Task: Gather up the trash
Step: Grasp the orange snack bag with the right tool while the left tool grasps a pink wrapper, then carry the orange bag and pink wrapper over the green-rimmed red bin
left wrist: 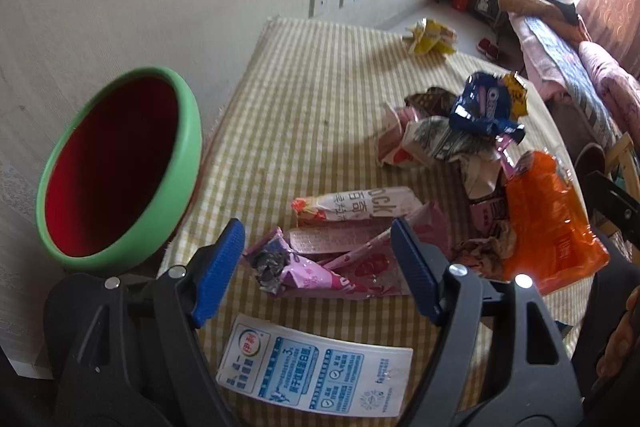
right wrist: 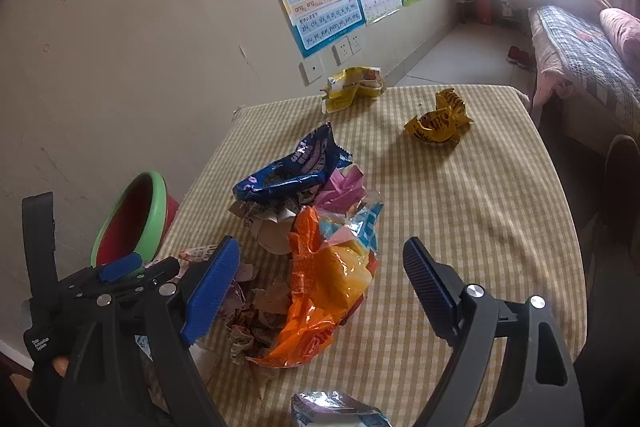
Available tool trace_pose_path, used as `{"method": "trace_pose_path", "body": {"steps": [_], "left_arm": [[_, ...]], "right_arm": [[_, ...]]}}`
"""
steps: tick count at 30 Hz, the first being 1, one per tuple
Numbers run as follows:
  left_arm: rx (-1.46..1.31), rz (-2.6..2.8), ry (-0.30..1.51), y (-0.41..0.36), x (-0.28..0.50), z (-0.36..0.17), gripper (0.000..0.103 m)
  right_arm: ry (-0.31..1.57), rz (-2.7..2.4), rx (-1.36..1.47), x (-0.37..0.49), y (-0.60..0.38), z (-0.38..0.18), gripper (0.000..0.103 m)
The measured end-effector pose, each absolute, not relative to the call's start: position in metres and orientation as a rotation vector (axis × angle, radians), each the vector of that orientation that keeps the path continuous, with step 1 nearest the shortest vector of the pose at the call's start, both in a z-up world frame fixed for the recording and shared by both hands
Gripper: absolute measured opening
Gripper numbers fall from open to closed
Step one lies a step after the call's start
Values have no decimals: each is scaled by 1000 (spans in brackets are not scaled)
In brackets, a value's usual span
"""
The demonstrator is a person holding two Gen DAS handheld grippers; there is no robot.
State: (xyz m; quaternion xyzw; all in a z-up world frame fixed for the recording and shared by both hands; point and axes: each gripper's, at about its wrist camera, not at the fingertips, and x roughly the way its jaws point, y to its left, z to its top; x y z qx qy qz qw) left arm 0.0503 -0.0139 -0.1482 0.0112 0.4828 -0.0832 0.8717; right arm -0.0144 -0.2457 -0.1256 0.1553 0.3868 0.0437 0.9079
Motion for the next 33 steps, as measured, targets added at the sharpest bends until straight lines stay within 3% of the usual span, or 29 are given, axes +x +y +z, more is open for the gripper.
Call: {"method": "trace_pose_path", "body": {"steps": [5,7,8,10,12,14,18,33], "left_arm": [[13,-187,1092,-16,53,-168,71],[8,-188,1109,-16,52,-172,63],[6,-186,1112,-15,52,-173,54],[-6,-185,1113,-13,51,-175,42],[-24,-194,1115,-11,50,-175,32],[-33,-197,1103,-9,50,-173,26],[-41,-215,1075,-8,46,-165,22],[-45,-150,805,26,34,-82,19]], "right_arm": [[849,74,329,-7,-249,-140,81],[872,77,344,-5,-250,-147,81],[882,85,354,-4,-250,-150,81],[907,105,381,-2,-251,-156,74],[924,127,410,-1,-253,-160,55],[924,146,429,-2,-253,-162,43],[874,152,424,-9,-252,-150,38],[695,207,324,-24,-223,-83,38]]}}
